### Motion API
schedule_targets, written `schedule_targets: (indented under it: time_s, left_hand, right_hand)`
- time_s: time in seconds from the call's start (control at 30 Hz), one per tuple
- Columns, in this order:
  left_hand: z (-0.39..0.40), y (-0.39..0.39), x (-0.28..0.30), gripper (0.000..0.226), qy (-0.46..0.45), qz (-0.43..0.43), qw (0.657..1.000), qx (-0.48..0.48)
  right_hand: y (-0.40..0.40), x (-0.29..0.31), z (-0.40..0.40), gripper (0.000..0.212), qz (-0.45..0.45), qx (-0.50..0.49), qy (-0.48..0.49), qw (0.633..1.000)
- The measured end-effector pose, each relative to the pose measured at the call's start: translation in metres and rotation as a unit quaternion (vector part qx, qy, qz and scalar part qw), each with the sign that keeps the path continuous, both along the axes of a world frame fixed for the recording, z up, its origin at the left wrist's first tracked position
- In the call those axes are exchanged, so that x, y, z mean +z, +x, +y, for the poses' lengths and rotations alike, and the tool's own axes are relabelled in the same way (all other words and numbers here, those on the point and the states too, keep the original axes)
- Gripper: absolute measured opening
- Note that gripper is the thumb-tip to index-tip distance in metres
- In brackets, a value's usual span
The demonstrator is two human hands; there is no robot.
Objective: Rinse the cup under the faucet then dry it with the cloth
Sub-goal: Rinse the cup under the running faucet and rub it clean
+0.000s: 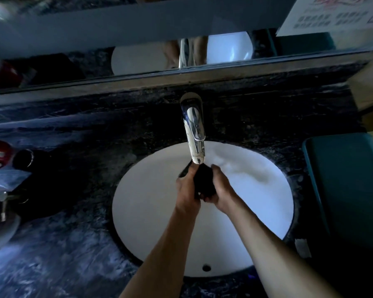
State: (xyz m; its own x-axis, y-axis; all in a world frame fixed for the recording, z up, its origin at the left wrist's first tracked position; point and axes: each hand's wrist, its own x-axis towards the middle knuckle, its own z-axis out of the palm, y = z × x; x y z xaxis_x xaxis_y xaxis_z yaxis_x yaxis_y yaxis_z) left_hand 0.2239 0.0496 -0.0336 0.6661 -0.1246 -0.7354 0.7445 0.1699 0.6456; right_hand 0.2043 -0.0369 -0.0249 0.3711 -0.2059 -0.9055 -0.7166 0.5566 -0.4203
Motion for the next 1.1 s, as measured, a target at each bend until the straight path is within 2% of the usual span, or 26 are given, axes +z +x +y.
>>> schedule_targets:
  time_s: [0.07, 0.13, 0.23, 0.3, 0.4, 0.6, 0.73, 0.83, 0.93, 1.03, 1.1]
  left_hand:
    - [0.002, -0.002, -0.003, 0.015, -0.015, -0.052, 0.998, -0.02]
    - [0.005, -0.002, -0.003, 0.033, -0.003, -0.119, 0.992, -0.051]
    - [0.008, -0.001, 0.001, 0.063, 0.019, -0.157, 0.985, -0.063]
    - [0.012, 0.002, -0.001, 0.069, 0.047, -0.17, 0.983, -0.044]
    - [0.014, 0.003, -0.007, 0.074, 0.08, -0.194, 0.97, -0.12]
    - [0.02, 0.009, -0.012, 0.076, 0.106, -0.225, 0.953, -0.175]
    - [0.024, 0.017, -0.01, 0.068, 0.109, -0.224, 0.957, -0.151]
    - [0.022, 0.02, -0.008, 0.074, 0.107, -0.237, 0.947, -0.189]
    - [0.021, 0.019, -0.009, 0.07, 0.113, -0.236, 0.95, -0.171]
    - [0.017, 0.018, -0.009, 0.073, 0.116, -0.239, 0.943, -0.202]
    - [0.02, 0.018, -0.015, 0.072, 0.117, -0.235, 0.948, -0.18]
  right_hand:
    - [-0.006, 0.0, -0.005, 0.049, -0.006, 0.014, 0.015, 1.0]
    - [-0.009, -0.004, -0.009, 0.049, -0.012, 0.007, -0.032, 0.999]
    - [-0.016, -0.013, -0.016, 0.048, -0.017, -0.003, -0.074, 0.997]
    - [-0.02, -0.017, -0.019, 0.043, 0.002, -0.023, -0.073, 0.997]
    - [-0.021, -0.02, -0.021, 0.039, -0.001, -0.038, -0.076, 0.996]
    - [-0.017, -0.012, -0.02, 0.024, -0.029, -0.05, -0.091, 0.994]
    - [-0.014, -0.005, -0.017, 0.014, -0.049, -0.06, -0.07, 0.994]
    - [-0.014, -0.003, -0.015, 0.022, -0.056, -0.068, -0.068, 0.994]
    - [-0.012, 0.0, -0.013, 0.012, -0.062, -0.054, -0.062, 0.995]
    - [-0.011, 0.0, -0.013, 0.009, -0.058, -0.057, -0.071, 0.994]
    - [-0.011, 0.0, -0.013, 0.01, -0.056, -0.06, -0.074, 0.994]
